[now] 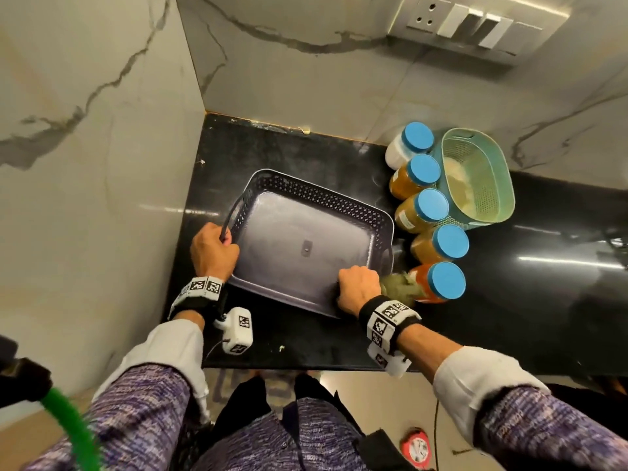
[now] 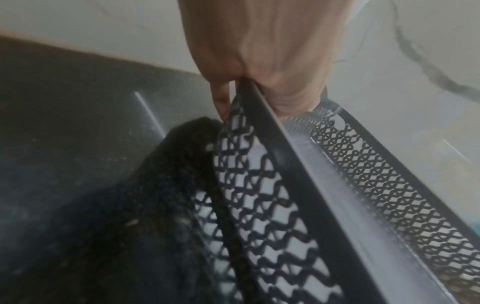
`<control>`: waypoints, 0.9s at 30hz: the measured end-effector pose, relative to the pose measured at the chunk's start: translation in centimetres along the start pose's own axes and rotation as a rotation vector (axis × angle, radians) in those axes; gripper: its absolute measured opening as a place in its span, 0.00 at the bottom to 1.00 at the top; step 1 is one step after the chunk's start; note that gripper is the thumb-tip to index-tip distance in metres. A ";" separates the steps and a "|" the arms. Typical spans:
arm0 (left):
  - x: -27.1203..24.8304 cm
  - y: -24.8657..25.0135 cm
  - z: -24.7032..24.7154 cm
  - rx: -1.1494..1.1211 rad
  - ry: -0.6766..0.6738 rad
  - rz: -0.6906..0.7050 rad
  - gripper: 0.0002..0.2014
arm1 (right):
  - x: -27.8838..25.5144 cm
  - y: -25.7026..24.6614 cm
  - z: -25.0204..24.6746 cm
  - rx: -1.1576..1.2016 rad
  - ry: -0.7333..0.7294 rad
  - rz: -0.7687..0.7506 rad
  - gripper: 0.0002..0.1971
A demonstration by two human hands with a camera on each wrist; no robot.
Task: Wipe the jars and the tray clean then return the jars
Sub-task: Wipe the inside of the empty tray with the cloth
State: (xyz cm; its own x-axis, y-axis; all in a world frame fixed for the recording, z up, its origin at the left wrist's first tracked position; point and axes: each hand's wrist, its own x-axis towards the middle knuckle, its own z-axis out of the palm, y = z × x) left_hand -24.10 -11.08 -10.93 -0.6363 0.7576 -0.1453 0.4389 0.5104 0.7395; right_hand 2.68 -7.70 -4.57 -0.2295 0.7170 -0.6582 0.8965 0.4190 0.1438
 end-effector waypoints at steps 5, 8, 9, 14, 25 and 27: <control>-0.4 -0.5 0.3 -0.039 0.048 -0.013 0.06 | -1.0 -1.8 0.6 0.388 -0.055 0.182 0.17; -0.5 -0.4 0.4 -0.028 0.050 -0.005 0.05 | -1.0 -4.7 -0.1 0.548 -0.019 0.232 0.17; -0.4 -0.4 0.4 -0.024 0.053 -0.009 0.05 | -0.6 -5.7 -0.5 0.619 -0.011 0.246 0.18; -0.9 -0.4 0.2 0.004 0.059 -0.031 0.04 | 3.6 -11.6 -1.5 1.046 -0.070 0.240 0.20; 1.8 -0.6 -3.1 -0.005 0.098 -0.146 0.03 | 1.4 -4.5 -7.3 2.356 -0.390 -0.005 0.12; 2.4 0.1 -3.3 -0.061 0.079 -0.189 0.07 | -0.6 -2.0 -7.3 2.467 -0.355 -0.031 0.16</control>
State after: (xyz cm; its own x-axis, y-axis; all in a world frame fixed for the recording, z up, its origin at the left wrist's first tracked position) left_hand -27.68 -10.59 -9.00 -0.7525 0.6152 -0.2353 0.2689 0.6130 0.7429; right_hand -1.71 -4.88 0.93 -0.4310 0.5457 -0.7186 -0.3971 -0.8298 -0.3920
